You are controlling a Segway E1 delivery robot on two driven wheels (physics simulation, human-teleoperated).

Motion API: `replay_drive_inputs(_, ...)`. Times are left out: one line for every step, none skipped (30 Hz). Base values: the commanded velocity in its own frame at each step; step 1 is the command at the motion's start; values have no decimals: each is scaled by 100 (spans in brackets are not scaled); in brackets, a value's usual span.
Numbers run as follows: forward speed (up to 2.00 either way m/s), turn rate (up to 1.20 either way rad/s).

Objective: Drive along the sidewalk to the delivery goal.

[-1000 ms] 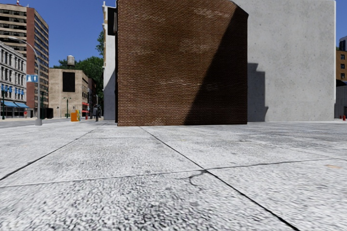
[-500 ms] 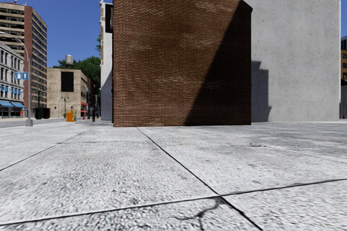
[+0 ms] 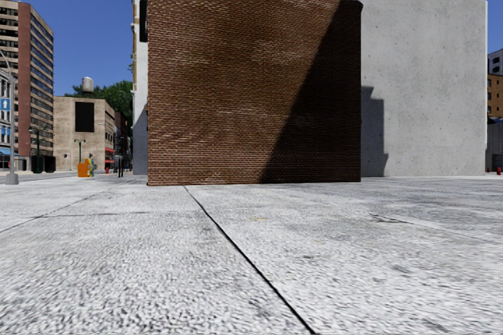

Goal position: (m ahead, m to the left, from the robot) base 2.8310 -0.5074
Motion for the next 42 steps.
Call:
replay_drive_inputs(177, 0)
replay_drive_inputs(177, 0)
replay_drive_inputs(177, 0)
replay_drive_inputs(177, 0)
replay_drive_inputs(177, 0)
replay_drive_inputs(177, -42)
replay_drive_inputs(177, -96)
replay_drive_inputs(177, -96)
replay_drive_inputs(177, -120)
replay_drive_inputs(177, -120)
replay_drive_inputs(177, -120)
replay_drive_inputs(177, -120)
replay_drive_inputs(177, -120)
replay_drive_inputs(177, -120)
replay_drive_inputs(177, -120)
replay_drive_inputs(177, -120)
replay_drive_inputs(177, -115)
replay_drive_inputs(177, -40)
replay_drive_inputs(177, -1)
replay_drive_inputs(177, 0)
replay_drive_inputs(177, 0)
replay_drive_inputs(177, 0)
replay_drive_inputs(177, 0)
replay_drive_inputs(177, 0)
replay_drive_inputs(177, 0)
replay_drive_inputs(177, 0)
replay_drive_inputs(177, 0)
replay_drive_inputs(177, 0)
replay_drive_inputs(177, 0)
replay_drive_inputs(177, 0)
replay_drive_inputs(177, 0)
replay_drive_inputs(177, 0)
replay_drive_inputs(177, 0)
replay_drive_inputs(177, 0)
replay_drive_inputs(177, 0)
replay_drive_inputs(177, 0)
replay_drive_inputs(177, 0)
replay_drive_inputs(177, 0)
replay_drive_inputs(177, 0)
replay_drive_inputs(177, 0)
replay_drive_inputs(177, 0)
replay_drive_inputs(177, -2)
